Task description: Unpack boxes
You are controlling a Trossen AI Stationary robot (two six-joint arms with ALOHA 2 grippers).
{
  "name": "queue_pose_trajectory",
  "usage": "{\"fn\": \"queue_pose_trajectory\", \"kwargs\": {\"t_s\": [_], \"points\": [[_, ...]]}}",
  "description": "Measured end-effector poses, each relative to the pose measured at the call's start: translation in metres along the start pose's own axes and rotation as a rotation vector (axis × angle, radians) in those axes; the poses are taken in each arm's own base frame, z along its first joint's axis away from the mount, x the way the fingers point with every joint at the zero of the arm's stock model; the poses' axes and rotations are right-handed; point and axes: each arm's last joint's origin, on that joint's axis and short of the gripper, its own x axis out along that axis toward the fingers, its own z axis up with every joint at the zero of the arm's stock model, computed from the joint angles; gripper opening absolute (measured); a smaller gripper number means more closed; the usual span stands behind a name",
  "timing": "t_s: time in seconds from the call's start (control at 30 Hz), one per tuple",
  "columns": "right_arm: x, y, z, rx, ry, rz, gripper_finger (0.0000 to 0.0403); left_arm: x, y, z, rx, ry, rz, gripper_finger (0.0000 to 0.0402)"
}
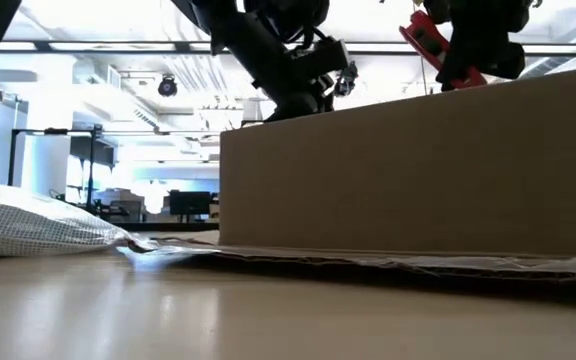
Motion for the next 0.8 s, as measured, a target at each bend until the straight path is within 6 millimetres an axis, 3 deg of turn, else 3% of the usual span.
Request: {"fn": "queue_pose_trajectory", "kwargs": {"t_s": [0.13, 0.33, 0.47, 0.8], "points": [[0.0, -0.002, -0.002, -0.004, 0.017, -0.019, 0.0016, 0.007, -0.004, -0.003, -0.032, 0.034, 0.005, 0.0202], [0.0, -0.007, -0.005, -0.022, 0.052, -0.069, 0.0016, 0.007, -0.007, -0.007, -0.108, 0.084, -0.005, 0.0026], [-0.001, -0.009, -0.007, -0.068, 0.063, -0.102, 0.0016, 0.006, -0.007, -0.009, -0.123, 0.105, -0.012, 0.0004], [-0.006, -0.011, -0.003, -0.176, -0.026, -0.133, 0.0016, 0.001, -0.006, -0.009, -0.12, 0.112, -0.029, 0.0]]}}
